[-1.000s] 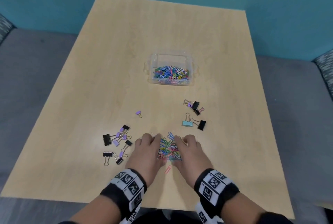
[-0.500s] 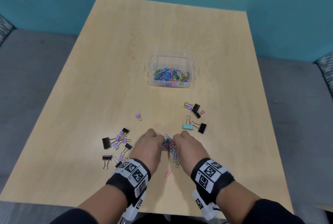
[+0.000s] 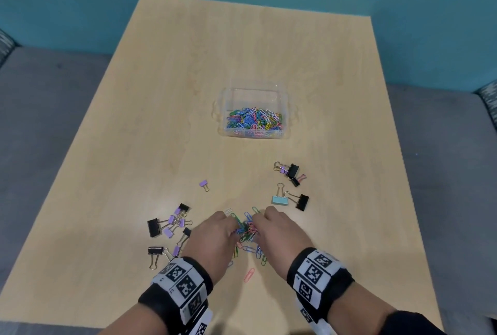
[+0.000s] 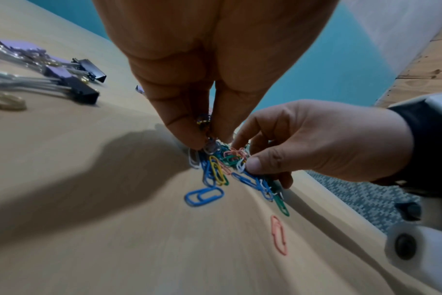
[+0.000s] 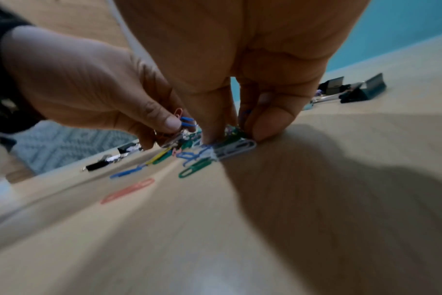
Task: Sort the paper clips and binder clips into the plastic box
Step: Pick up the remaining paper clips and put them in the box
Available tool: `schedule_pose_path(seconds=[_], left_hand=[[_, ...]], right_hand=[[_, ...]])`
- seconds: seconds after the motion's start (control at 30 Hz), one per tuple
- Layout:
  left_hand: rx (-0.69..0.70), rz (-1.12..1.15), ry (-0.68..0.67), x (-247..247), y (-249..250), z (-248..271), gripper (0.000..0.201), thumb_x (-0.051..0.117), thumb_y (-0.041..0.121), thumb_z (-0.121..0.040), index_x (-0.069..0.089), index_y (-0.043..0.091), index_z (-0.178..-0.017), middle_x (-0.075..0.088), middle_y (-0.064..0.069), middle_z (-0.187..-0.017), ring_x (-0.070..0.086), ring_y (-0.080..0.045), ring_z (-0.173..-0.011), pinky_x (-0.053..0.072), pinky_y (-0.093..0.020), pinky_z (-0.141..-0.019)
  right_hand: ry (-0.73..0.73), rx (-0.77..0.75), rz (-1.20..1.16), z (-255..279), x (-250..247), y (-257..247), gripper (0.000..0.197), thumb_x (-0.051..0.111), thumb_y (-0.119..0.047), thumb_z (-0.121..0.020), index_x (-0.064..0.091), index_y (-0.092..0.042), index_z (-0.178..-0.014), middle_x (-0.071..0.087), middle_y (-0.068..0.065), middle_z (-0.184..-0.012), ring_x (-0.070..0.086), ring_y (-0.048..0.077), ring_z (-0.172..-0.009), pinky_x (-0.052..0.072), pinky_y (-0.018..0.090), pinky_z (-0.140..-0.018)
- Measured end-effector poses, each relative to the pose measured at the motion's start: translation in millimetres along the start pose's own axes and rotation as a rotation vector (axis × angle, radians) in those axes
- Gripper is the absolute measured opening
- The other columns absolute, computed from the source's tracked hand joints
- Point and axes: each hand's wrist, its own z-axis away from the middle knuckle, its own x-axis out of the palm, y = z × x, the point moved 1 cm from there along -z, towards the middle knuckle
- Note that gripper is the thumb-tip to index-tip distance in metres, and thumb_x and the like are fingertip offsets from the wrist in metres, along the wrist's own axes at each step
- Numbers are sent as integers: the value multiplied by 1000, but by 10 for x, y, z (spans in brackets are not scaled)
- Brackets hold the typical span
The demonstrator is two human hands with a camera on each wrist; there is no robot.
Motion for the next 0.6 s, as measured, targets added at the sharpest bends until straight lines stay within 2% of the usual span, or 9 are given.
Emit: schedule_pose_path(seconds=[0.1, 0.23, 0.3, 0.37, 0.43, 0.53, 0.6], left_hand=[[4, 18, -2, -34, -5, -9, 9, 57, 21, -88, 65, 19, -87, 52, 7, -81, 54, -13, -72, 44, -29, -64], [25, 24, -7, -136, -5, -38, 10, 57, 23, -87, 64, 18, -82, 53, 7, -79, 54, -12, -70, 47, -34, -66], [37, 34, -11, -220, 12, -62, 10, 57, 25, -87, 65, 22, -82, 54, 8, -80, 53, -10, -71, 45, -30, -67], [47, 64, -32, -337, 44, -102, 7, 60, 28, -86, 67, 26, -84, 54, 9, -79, 53, -7, -72, 43, -26, -68], [40, 95, -81, -448, 63, -169, 4, 64, 30, -84, 68, 29, -84, 56, 10, -77, 54, -6, -73, 44, -26, -68], [-7, 269, -175, -649, 85, -340, 9, 69, 34, -73, 69, 27, -79, 59, 11, -66, 56, -5, -61, 50, -31, -64], [-69, 498, -204, -816, 124, -511, 14, 70, 33, -67, 68, 22, -75, 57, 8, -57, 54, -9, -50, 49, -27, -54]], right_hand=[[-23, -32, 59, -42, -8, -11, 36, 61, 3, -73, 45, -18, -98, 44, 4, -98, 38, 21, -77, 33, 35, -57], [-26, -56, 40, -31, -135, -7, 40, 49, 12, -70, 45, -18, -95, 43, 5, -95, 32, 20, -73, 30, 35, -59], [-18, -67, 17, -26, -176, 25, 37, 51, 10, -76, 38, -24, -85, 36, -1, -86, 32, 20, -67, 30, 34, -56], [-69, -86, 14, -10, -254, 43, 30, 51, -1, -86, 33, -25, -82, 34, -3, -83, 34, 21, -65, 31, 33, -57], [-162, -94, -31, -5, -398, 48, 13, 45, -12, -93, 40, -22, -85, 41, -1, -86, 39, 22, -68, 34, 33, -61], [-220, -93, -213, -33, -707, 35, 6, 52, -21, -89, 51, -20, -83, 54, -3, -83, 51, 17, -71, 42, 31, -65], [-211, -27, -433, -124, -922, 61, 5, 58, -15, -86, 58, -18, -82, 57, -8, -67, 53, 6, -55, 43, 23, -53]])
